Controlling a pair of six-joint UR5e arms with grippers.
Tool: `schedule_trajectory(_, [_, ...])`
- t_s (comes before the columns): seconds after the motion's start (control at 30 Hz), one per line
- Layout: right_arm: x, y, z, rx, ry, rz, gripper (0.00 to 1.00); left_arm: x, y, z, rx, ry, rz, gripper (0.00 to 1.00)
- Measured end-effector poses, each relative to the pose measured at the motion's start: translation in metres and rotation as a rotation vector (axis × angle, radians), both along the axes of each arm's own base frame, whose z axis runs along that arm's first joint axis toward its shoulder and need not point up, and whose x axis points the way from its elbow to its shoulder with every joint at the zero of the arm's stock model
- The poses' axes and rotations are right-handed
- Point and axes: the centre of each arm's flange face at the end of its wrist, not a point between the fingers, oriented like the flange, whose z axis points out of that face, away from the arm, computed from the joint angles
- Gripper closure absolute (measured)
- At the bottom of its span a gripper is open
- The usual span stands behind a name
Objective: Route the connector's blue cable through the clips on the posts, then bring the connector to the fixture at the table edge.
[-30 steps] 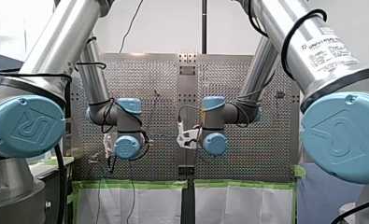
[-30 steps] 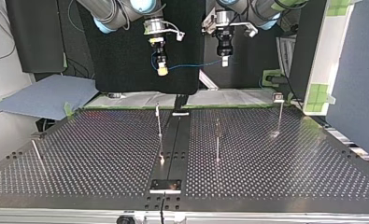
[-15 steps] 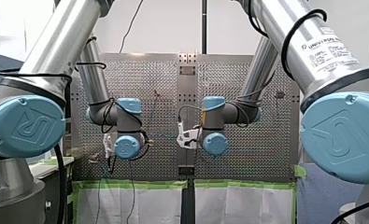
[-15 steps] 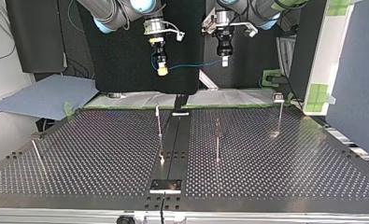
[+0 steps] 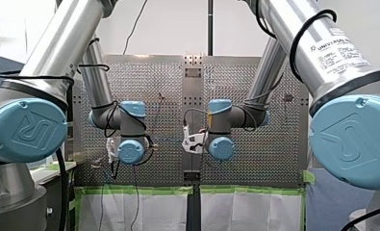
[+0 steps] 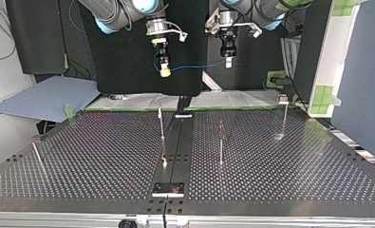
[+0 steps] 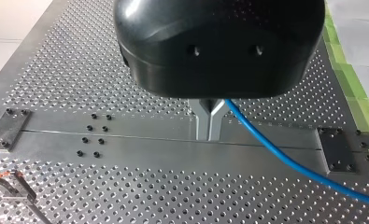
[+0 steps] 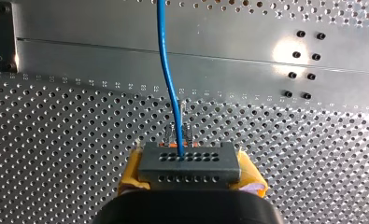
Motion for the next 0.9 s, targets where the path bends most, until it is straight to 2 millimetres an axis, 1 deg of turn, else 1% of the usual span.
schedule_trajectory(0.37, [0.0,-0.001,-0.001,0.003,0.003,-0.001,1.0,-0.002,0.001,0.001,0.004,0.005,-0.004,0.98])
schedule_trajectory(0.63, [-0.004,0.002,-0.027,0.046,0.047,-0.004,1.0,-0.007,0.004,0.006,0.009,0.013,-0.012,0.98])
schedule_trajectory(0.9, [-0.005,0.002,-0.031,0.052,0.053,-0.004,1.0,-0.007,0.004,0.007,0.01,0.013,-0.012,0.98])
